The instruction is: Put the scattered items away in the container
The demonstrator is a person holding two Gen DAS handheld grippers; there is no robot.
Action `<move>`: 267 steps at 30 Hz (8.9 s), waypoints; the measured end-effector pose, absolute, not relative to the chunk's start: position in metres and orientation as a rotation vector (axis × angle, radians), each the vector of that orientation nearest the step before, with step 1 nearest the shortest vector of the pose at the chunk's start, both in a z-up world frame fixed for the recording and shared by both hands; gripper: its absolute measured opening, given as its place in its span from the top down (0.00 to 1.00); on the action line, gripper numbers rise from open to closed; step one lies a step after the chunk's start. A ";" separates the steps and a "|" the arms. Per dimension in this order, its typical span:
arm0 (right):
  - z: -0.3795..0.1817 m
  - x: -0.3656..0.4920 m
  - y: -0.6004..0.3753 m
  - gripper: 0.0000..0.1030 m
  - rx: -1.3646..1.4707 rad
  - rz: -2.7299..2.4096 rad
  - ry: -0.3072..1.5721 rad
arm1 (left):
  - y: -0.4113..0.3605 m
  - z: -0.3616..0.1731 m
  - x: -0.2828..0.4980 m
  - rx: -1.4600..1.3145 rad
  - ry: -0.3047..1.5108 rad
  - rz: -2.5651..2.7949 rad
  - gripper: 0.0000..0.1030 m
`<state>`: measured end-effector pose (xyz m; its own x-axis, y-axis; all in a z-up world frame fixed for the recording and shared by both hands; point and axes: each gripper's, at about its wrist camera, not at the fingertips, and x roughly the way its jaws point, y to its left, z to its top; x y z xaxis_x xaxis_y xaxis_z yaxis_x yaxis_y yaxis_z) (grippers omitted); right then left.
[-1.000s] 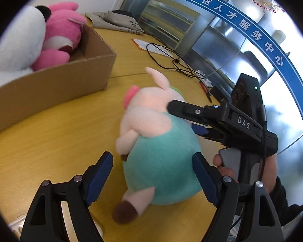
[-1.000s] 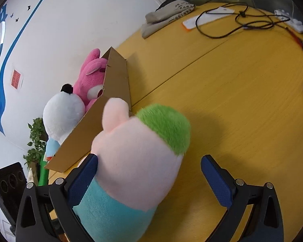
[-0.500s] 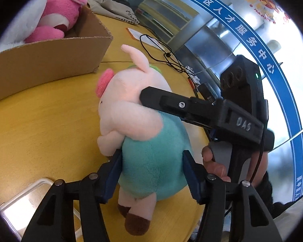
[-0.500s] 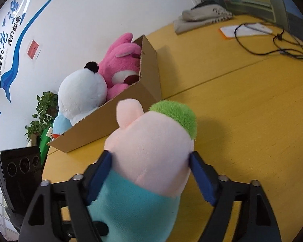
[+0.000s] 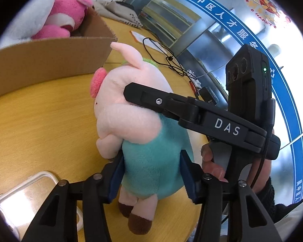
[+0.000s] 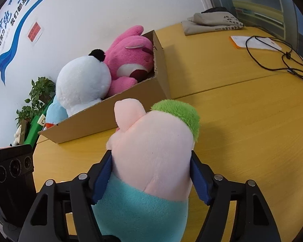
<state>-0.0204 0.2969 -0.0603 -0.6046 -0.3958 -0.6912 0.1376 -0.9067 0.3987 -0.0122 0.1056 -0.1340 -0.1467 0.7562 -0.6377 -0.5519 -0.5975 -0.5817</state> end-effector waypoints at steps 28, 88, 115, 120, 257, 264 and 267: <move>0.136 -0.128 0.228 0.30 0.535 -2.522 -0.078 | 0.073 0.033 -0.126 -0.747 -0.156 2.290 0.52; -0.074 0.009 0.200 0.00 1.123 -2.489 -0.067 | -0.077 -0.130 0.014 -1.232 -0.175 2.587 0.26; -0.119 0.023 0.170 0.00 1.276 -2.554 0.187 | -0.068 -0.165 0.030 -1.387 -0.065 2.709 0.40; -0.119 0.025 0.173 0.01 1.284 -2.564 0.192 | -0.072 -0.162 0.028 -1.371 -0.132 2.658 0.85; -0.012 0.010 0.185 0.00 0.958 -2.788 0.136 | -0.052 -0.059 0.000 -0.921 -0.104 2.920 0.22; -0.015 0.009 0.187 0.00 0.983 -2.790 0.141 | -0.045 -0.062 -0.001 -0.932 -0.069 2.905 0.22; -0.015 0.007 0.188 0.00 0.993 -2.794 0.133 | -0.044 -0.062 -0.001 -0.939 -0.065 2.897 0.22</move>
<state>0.0070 0.1880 -0.0150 -0.7629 -0.1324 -0.6329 0.1921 -0.9810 -0.0264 -0.0010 -0.0436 -0.0622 -0.8057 0.1042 -0.5831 -0.0780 -0.9945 -0.0701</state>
